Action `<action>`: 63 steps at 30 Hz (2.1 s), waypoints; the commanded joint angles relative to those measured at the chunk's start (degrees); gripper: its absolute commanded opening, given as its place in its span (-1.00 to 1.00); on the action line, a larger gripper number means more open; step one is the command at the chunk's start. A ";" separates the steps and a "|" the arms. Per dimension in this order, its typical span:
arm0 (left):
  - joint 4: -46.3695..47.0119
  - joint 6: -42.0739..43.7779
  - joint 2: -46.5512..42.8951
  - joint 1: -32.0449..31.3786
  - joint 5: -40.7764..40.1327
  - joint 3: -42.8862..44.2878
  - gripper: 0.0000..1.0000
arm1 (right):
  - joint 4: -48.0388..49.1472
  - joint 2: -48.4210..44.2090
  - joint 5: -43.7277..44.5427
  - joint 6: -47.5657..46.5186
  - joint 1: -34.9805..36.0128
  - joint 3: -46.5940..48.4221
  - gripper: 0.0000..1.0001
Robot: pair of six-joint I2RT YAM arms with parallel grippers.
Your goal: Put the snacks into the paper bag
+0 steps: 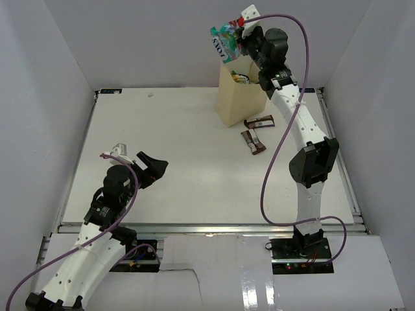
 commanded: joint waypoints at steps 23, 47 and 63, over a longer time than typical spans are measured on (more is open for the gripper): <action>7.19 0.84 4.30 0.25 5.62 -1.41 0.96 | 3.58 -8.70 -6.01 9.24 -13.91 -6.40 0.70; 10.97 -0.04 11.86 0.16 9.92 -0.18 0.96 | -25.71 -6.43 4.26 15.87 -7.10 -48.41 0.96; 10.18 -1.54 9.66 0.16 9.75 -2.21 0.96 | -22.62 -7.55 2.74 9.04 -4.70 -56.49 -0.56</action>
